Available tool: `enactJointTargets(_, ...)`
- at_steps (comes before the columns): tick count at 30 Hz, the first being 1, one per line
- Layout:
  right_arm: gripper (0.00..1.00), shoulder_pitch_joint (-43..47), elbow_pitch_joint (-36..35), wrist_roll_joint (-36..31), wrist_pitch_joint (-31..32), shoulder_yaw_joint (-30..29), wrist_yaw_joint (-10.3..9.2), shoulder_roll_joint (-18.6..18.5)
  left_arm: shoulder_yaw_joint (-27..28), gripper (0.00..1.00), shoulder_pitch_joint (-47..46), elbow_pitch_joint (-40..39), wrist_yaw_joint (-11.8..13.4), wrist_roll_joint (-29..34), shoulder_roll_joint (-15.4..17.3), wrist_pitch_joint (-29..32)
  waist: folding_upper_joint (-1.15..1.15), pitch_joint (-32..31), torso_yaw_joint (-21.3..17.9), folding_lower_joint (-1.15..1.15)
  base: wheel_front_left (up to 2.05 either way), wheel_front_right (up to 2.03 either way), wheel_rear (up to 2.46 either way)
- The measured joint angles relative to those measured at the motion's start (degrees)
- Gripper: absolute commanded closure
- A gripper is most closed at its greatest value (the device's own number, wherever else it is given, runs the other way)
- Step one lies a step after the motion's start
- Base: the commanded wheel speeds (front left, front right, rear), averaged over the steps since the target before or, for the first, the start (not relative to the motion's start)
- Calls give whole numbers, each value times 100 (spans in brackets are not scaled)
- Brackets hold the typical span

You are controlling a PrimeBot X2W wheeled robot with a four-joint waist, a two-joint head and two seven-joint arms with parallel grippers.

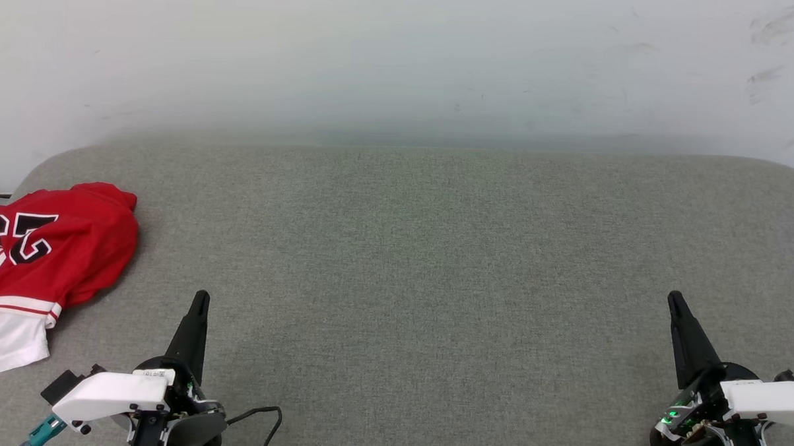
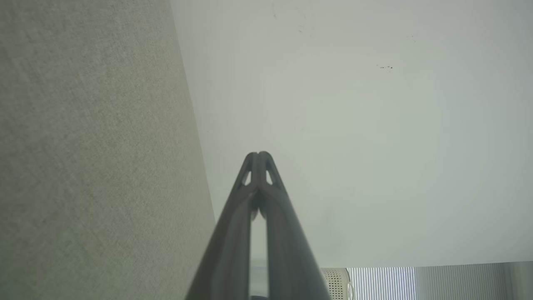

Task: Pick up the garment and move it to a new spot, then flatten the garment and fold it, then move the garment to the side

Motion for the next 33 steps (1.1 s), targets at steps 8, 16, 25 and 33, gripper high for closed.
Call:
enactJointTargets(8,100,0,0,0,0,0,0,0,0,100,0,0,0,0,0,0,0,0,0,0,0,0,0)
enactJointTargets(16,100,0,0,0,0,0,0,0,0,100,0,0,0,0,0,0,0,0,0,0,0,0,0)
enactJointTargets(25,100,0,0,0,0,0,0,0,1,100,0,0,0,0,0,0,0,0,0,0,0,0,0)
enactJointTargets(33,100,0,0,0,0,0,0,0,1,100,-1,0,0,0,-1,0,0,0,0,0,0,0,0)
